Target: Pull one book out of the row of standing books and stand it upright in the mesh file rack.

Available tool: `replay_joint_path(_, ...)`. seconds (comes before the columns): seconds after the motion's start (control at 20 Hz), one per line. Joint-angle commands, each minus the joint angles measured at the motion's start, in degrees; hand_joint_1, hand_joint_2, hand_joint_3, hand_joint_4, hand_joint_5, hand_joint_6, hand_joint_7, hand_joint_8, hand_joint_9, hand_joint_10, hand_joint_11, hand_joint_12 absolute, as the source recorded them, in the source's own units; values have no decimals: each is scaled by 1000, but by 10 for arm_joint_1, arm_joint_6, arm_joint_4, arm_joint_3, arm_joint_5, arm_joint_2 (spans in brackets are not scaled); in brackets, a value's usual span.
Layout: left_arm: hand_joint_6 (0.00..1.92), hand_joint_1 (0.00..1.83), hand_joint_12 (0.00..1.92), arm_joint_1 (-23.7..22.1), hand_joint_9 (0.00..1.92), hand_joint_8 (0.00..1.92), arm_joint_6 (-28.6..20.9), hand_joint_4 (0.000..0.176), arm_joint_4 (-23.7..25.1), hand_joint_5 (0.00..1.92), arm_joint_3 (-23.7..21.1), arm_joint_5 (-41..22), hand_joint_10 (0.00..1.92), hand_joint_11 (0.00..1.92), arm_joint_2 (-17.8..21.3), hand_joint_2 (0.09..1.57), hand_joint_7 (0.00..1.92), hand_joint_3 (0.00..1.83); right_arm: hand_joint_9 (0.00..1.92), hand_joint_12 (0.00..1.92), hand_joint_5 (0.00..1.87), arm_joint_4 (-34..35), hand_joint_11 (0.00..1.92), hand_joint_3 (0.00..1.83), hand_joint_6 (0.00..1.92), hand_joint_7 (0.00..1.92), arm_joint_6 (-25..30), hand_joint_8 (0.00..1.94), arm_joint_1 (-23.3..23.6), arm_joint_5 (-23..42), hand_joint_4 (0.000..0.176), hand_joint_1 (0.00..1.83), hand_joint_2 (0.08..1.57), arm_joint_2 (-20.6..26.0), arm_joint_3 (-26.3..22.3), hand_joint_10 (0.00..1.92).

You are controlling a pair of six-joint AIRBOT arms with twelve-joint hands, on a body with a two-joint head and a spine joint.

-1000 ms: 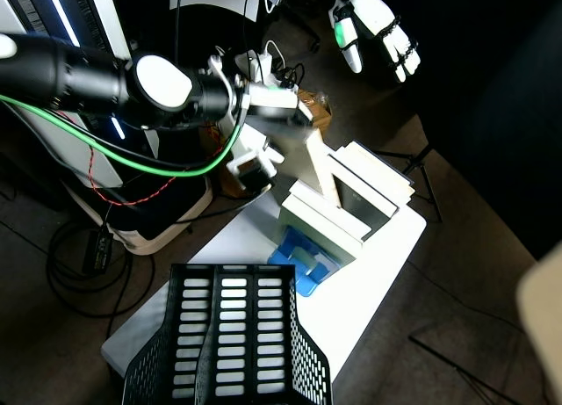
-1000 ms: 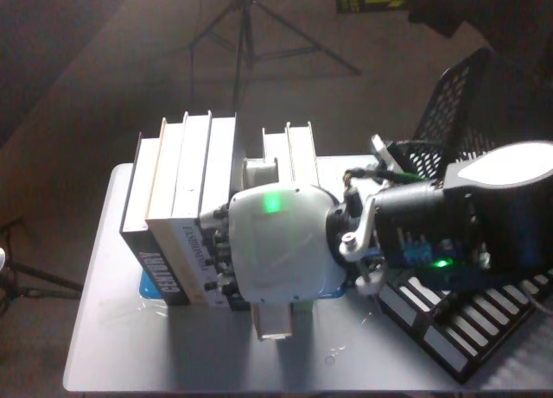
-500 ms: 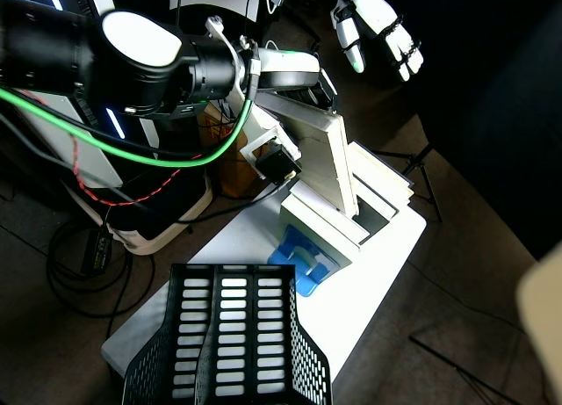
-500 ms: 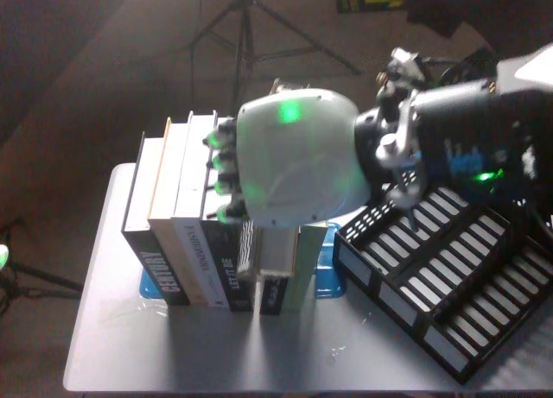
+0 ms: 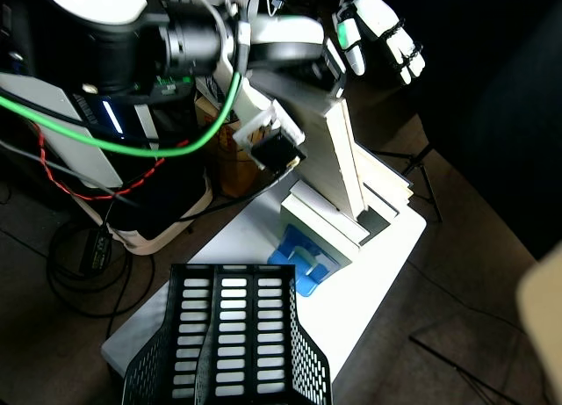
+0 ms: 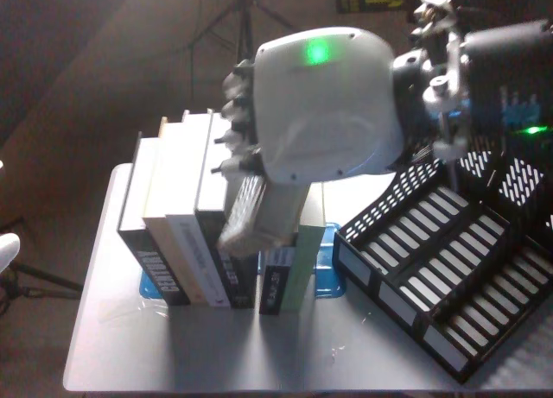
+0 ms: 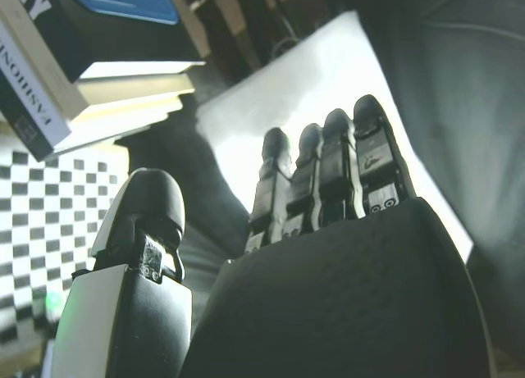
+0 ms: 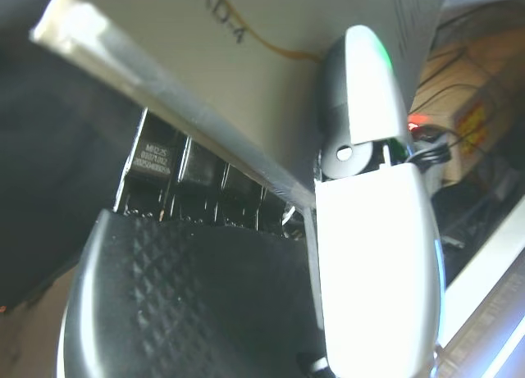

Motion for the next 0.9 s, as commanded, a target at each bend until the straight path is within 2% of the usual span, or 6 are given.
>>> replay_joint_path(0.0, 4, 320, 0, -5, 0, 2, -1, 25, -7, 158, 6, -65, 0, 0, -2, 1391, 23, 0, 1250, 1921, 855, 21, 1307, 0, 1198, 1064, -4, 1938, 13, 5, 0, 1132, 1182, 7, -3, 1920)
replay_joint_path(0.2, 0, 274, 0, -12, 0, 0, -1, 37, -2, 133, 9, -59, 0, 0, -4, 1399, 9, 2, 673, 1874, 765, 7, 321, 8, 1447, 717, 21, 1346, 45, 5, 0, 1156, 1250, 40, -15, 1450)
replay_joint_path(0.45, 3, 222, 0, -19, 0, 2, -1, 40, 1, 134, 12, -54, 0, 0, -6, 1392, 17, 1, 628, 1921, 744, -80, 424, 0, 1255, 782, 113, 1511, 91, 7, 0, 1167, 1250, 78, -32, 1751)
replay_joint_path(0.6, 0, 169, 0, -20, 0, 0, -1, 64, 2, 108, 15, -48, 0, 0, -9, 1391, 0, 1, 323, 1921, 894, -117, 12, 0, 1272, 694, 141, 1327, 94, 1, 0, 1191, 1220, 96, -40, 1403)
replay_joint_path(0.65, 1, 201, 0, -20, 0, 0, -1, 65, 2, 110, 15, -48, 0, 0, -9, 1384, 0, 0, 238, 1921, 944, -137, 0, 0, 947, 693, 161, 1603, 95, -2, 0, 1211, 1212, 99, -40, 1884)
replay_joint_path(0.85, 2, 195, 0, -23, 0, 0, -1, 79, 4, 97, 15, -43, 0, 0, -11, 1386, 0, 0, 235, 1921, 877, -204, 0, 4, 1208, 597, 241, 1570, 100, -13, 0, 1183, 1248, 125, -46, 1807)
